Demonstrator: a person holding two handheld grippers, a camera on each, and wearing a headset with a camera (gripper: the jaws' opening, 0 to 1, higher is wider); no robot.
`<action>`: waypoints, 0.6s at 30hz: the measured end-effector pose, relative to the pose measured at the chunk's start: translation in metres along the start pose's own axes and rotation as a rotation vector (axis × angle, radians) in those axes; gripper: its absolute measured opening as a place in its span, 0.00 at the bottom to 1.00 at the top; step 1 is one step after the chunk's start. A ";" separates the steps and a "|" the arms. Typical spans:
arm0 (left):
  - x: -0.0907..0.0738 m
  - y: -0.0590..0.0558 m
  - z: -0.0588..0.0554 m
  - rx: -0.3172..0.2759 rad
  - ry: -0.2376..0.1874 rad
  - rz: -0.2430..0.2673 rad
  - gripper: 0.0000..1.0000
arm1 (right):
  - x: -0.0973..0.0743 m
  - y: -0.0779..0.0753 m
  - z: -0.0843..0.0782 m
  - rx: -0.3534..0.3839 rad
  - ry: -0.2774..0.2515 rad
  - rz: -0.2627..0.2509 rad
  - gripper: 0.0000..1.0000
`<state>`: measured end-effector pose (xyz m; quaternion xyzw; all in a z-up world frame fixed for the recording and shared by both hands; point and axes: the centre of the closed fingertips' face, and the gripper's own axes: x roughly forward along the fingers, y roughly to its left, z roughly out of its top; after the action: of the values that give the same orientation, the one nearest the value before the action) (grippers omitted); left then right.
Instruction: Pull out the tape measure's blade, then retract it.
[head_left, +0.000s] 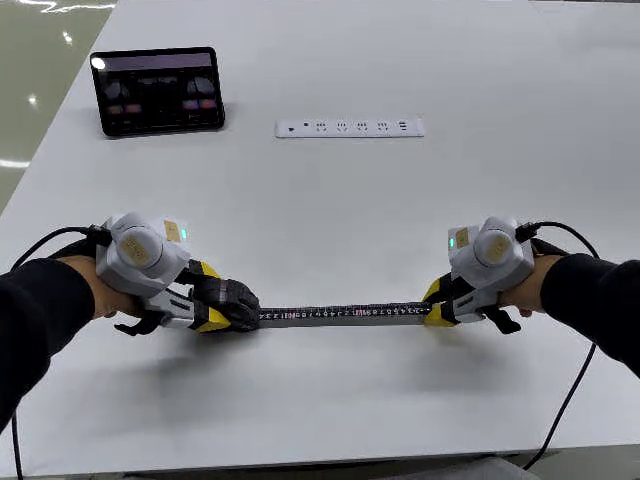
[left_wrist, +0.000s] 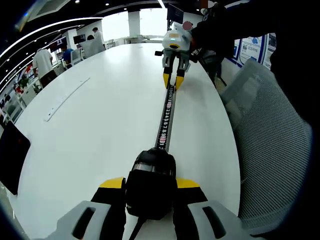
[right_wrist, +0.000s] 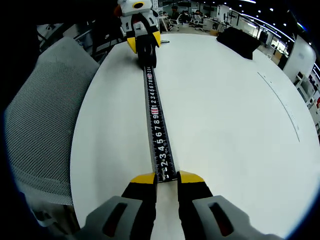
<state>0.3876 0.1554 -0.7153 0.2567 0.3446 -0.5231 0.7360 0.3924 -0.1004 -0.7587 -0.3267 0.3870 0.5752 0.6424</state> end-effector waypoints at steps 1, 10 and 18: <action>0.000 0.000 0.000 0.000 0.000 0.001 0.32 | 0.000 0.000 0.000 -0.005 0.001 0.000 0.11; 0.001 0.005 -0.029 -0.089 0.107 0.071 0.39 | -0.001 -0.001 0.008 -0.031 0.001 -0.049 0.14; -0.012 0.011 -0.019 -0.242 -0.062 0.126 0.66 | -0.011 -0.006 0.011 0.055 -0.046 -0.109 0.24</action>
<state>0.3907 0.1801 -0.7184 0.1708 0.3657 -0.4382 0.8032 0.3989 -0.0966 -0.7436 -0.3161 0.3697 0.5359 0.6901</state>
